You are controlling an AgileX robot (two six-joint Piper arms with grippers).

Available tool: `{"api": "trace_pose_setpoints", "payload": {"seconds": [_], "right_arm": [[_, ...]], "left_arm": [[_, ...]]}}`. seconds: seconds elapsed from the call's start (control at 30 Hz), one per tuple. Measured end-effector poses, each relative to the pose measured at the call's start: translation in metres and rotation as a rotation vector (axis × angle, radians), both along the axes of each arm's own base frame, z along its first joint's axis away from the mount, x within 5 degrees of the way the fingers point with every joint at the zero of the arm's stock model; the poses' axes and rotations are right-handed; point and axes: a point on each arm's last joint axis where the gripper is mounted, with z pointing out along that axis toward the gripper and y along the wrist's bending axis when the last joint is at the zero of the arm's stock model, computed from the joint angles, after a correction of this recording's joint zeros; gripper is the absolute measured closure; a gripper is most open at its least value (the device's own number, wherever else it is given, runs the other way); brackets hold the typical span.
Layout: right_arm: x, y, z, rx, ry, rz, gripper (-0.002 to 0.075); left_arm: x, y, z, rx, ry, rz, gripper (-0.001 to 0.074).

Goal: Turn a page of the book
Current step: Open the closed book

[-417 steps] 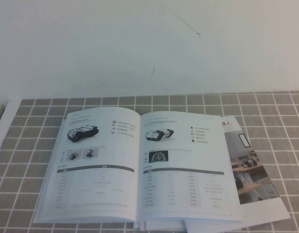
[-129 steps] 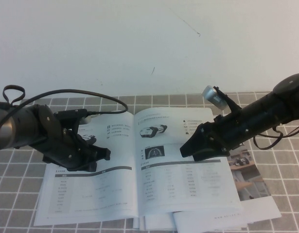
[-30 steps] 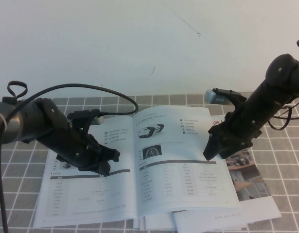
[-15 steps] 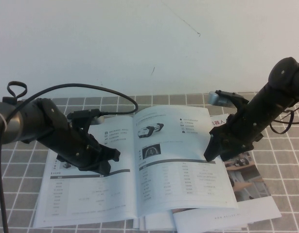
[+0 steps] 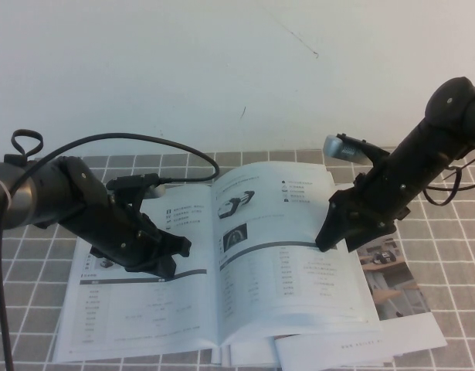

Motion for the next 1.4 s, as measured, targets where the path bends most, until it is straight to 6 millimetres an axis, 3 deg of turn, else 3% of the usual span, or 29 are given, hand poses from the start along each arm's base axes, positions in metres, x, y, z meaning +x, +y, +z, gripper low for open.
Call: {"api": "trace_pose_setpoints", "payload": {"seconds": [0.27,0.77,1.0,1.2,1.3,1.4], "right_arm": [[0.0,0.017,0.014,0.238,0.01,-0.018,0.0277],[0.006,0.032,0.04,0.522,-0.024,-0.094,0.0277],[0.004,0.032,0.057,0.556,-0.061,-0.091,0.0277],[0.004,0.032,0.058,0.557,-0.063,-0.091,0.0277],[0.004,0.032,0.058,0.557,-0.063,-0.091,0.0277],[0.004,0.032,0.058,0.557,-0.063,-0.091,0.0277]], "left_arm": [[0.0,0.0,0.0,-0.001,0.0,0.0,0.0738],[0.0,0.0,0.0,0.0,-0.001,-0.007,0.0738],[0.0,0.0,0.0,0.0,-0.003,-0.01,0.0738],[0.0,-0.001,0.001,-0.011,-0.006,-0.011,0.0738],[-0.001,-0.002,0.008,-0.024,-0.028,-0.027,0.0738],[-0.005,-0.002,0.031,-0.039,-0.08,-0.048,0.0738]]}}
